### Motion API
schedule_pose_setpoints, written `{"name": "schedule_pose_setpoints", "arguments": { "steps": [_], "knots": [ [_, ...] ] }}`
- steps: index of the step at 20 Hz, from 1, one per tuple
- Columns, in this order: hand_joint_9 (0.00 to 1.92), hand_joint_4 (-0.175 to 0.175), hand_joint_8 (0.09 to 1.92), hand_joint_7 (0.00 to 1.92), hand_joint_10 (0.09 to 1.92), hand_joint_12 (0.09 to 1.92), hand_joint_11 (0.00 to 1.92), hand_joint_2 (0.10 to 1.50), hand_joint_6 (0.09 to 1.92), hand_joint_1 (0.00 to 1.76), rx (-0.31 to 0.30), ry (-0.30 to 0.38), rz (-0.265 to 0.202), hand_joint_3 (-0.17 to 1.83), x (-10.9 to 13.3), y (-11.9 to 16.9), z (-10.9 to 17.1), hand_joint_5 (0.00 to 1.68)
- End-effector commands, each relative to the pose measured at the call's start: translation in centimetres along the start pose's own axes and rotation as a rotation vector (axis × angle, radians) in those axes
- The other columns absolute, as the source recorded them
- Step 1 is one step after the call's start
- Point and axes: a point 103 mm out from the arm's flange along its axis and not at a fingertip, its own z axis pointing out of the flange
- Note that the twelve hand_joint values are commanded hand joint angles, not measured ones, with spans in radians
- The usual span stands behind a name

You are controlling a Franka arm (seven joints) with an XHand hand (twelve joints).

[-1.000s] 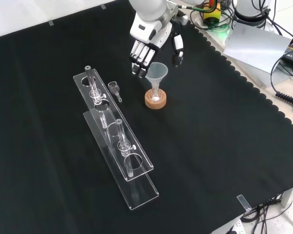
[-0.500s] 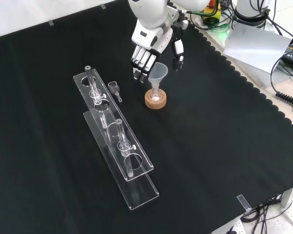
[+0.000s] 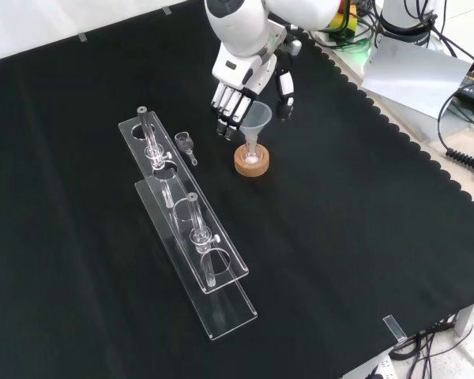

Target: Remove the funnel from the round-bottom flask.

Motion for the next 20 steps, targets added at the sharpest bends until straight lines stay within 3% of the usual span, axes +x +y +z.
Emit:
{"name": "schedule_pose_setpoints", "arguments": {
  "steps": [1,4,10,16,20],
  "knots": [
    [0.44,-0.017,0.67,0.03,0.71,1.49,0.34,0.66,0.09,0.75,-0.044,-0.038,-0.004,0.44,0.7,0.4,-0.2,0.2],
    [0.52,-0.025,0.71,0.1,0.66,1.47,0.36,0.66,0.09,0.78,-0.058,-0.059,-0.007,0.46,0.9,0.5,-0.3,0.25],
    [0.69,-0.035,0.68,0.28,0.56,1.42,0.43,0.67,0.09,0.84,-0.115,-0.163,0.0,0.55,1.1,0.4,-1.1,0.42],
    [0.77,-0.038,0.67,0.34,0.53,1.4,0.47,0.68,0.09,0.85,-0.151,-0.151,0.007,0.58,0.0,-0.4,-3.4,0.54],
    [0.79,-0.039,0.66,0.35,0.53,1.39,0.48,0.69,0.09,0.85,-0.132,-0.142,0.015,0.59,-0.7,-1.2,-4.5,0.54]
  ]
}}
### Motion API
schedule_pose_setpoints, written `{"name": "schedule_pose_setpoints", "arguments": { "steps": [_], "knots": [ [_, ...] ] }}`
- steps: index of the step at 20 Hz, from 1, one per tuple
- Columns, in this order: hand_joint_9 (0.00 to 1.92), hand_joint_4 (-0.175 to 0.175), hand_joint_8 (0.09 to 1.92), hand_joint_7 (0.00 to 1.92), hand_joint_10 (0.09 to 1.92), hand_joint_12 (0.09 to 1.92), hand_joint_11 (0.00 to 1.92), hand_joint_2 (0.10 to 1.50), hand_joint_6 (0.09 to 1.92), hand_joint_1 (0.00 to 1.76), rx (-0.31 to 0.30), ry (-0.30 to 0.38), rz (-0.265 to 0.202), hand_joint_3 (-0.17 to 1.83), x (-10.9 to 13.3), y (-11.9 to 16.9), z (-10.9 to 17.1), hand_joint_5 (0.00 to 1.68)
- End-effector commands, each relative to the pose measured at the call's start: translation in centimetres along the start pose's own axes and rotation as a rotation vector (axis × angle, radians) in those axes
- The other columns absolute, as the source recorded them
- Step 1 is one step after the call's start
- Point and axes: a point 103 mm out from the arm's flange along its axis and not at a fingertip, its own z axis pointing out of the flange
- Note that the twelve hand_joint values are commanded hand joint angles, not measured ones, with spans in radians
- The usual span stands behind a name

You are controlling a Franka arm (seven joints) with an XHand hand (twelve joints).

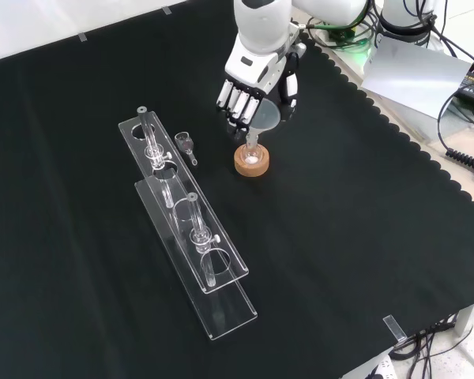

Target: Remove the funnel from the round-bottom flask.

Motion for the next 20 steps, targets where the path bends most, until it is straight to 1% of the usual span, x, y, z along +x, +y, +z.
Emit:
{"name": "schedule_pose_setpoints", "arguments": {
  "steps": [1,4,8,11,15,20],
  "knots": [
    [0.79,-0.038,0.66,0.35,0.53,1.39,0.48,0.69,0.09,0.84,0.0,-0.017,0.032,0.59,-2.5,-1.3,-2.4,0.54],
    [0.79,-0.038,0.66,0.35,0.52,1.39,0.48,0.7,0.09,0.83,0.015,0.021,0.046,0.6,-2.9,-1.9,-3.1,0.54],
    [0.79,-0.037,0.66,0.36,0.52,1.38,0.48,0.7,0.09,0.81,0.044,0.029,0.062,0.6,-3.8,-3.0,-4.0,0.54],
    [0.8,-0.037,0.66,0.36,0.52,1.38,0.48,0.7,0.09,0.81,0.048,0.041,0.073,0.6,-4.1,-3.9,-4.8,0.55],
    [0.8,-0.035,0.66,0.37,0.51,1.38,0.47,0.7,0.09,0.8,0.041,0.047,0.083,0.6,-4.4,-5.2,-6.2,0.56],
    [0.8,-0.035,0.66,0.37,0.51,1.38,0.47,0.7,0.09,0.8,0.016,0.044,0.104,0.6,-4.9,-6.3,-8.3,0.56]
  ]
}}
